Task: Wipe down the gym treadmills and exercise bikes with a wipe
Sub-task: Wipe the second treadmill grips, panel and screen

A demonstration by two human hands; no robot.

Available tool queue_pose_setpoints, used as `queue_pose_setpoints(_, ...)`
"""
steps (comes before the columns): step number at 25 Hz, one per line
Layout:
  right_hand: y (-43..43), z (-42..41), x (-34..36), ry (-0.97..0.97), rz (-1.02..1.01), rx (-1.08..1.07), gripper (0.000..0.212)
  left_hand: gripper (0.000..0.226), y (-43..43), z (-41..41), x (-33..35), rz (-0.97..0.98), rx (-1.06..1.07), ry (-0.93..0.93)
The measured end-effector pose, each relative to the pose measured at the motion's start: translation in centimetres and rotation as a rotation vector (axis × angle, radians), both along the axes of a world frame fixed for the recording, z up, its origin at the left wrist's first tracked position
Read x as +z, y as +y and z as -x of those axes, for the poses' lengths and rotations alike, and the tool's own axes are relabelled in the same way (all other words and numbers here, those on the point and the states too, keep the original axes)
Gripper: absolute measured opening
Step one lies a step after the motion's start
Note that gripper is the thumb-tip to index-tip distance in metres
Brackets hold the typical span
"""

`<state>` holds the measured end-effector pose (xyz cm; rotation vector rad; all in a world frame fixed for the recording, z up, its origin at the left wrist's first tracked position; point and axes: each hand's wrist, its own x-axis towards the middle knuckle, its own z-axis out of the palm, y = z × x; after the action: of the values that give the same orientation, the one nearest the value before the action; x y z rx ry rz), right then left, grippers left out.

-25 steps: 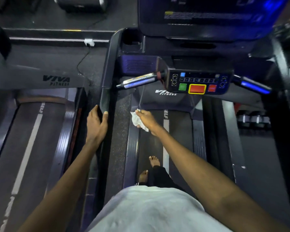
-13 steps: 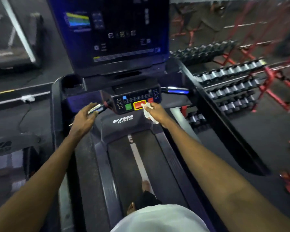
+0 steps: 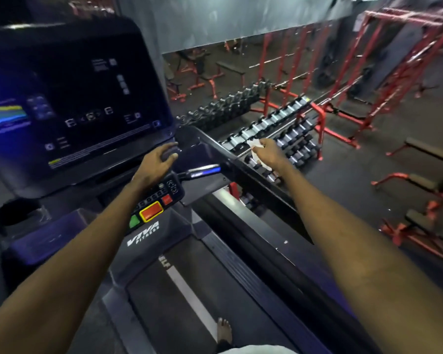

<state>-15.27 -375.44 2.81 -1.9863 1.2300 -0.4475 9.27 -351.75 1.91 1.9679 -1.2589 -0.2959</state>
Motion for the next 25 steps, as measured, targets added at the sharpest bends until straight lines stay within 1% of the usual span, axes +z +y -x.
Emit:
queue_pose_setpoints(4, -3.9, 3.0, 1.4, -0.055, 0.014, -0.096, 0.045, 0.039, -6.6, 1.0, 1.2, -0.025, -0.1, -0.026)
queue_pose_setpoints(6, -5.6, 4.5, 1.6, -0.081, 0.028, -0.155, 0.034, 0.041, -9.9, 1.0, 1.4, -0.032, -0.16, -0.047)
queue_pose_setpoints(9, -7.3, 6.8, 1.2, -0.095, 0.023, -0.248, 0.036, 0.04, -13.5, 1.9, 1.1, -0.051, -0.206, -0.038)
queue_pose_setpoints(10, -7.8, 7.7, 0.8, -0.091, 0.025, -0.268, 0.034, 0.04, -14.6, 2.7, 0.9, -0.057, -0.228, -0.034)
queue_pose_setpoints(13, -8.3, 10.3, -1.1, -0.075, 0.009, -0.344, 0.016, 0.041, -17.8, 4.1, -0.5, -0.1, -0.319, -0.019)
queue_pose_setpoints(15, -8.2, 11.8, -2.8, -0.049, -0.003, -0.394, 0.01, 0.042, -20.0, 4.8, -1.7, -0.137, -0.399, -0.03)
queue_pose_setpoints(18, -9.1, 14.1, -7.3, -0.035, -0.031, -0.477, 0.026, 0.043, -22.3, 6.0, -3.9, -0.167, -0.493, -0.004)
queue_pose_setpoints(21, -9.2, 16.0, -13.3, 0.079, -0.105, -0.552, 0.018, 0.045, -24.3, 6.7, -6.9, -0.256, -0.62, -0.016)
queue_pose_setpoints(23, -6.6, 15.5, -14.0, 0.142, -0.12, -0.601, 0.04, 0.044, -25.7, 7.0, -8.8, -0.305, -0.698, -0.047)
queue_pose_setpoints(24, -5.0, 14.7, -13.8, 0.166, -0.103, -0.622, 0.046, 0.044, -26.4, 7.1, -9.7, -0.329, -0.74, -0.07)
queue_pose_setpoints(25, -3.0, 13.8, -12.9, 0.218, -0.089, -0.597, 0.046, 0.045, -27.0, 7.1, -10.7, -0.362, -0.769, -0.106)
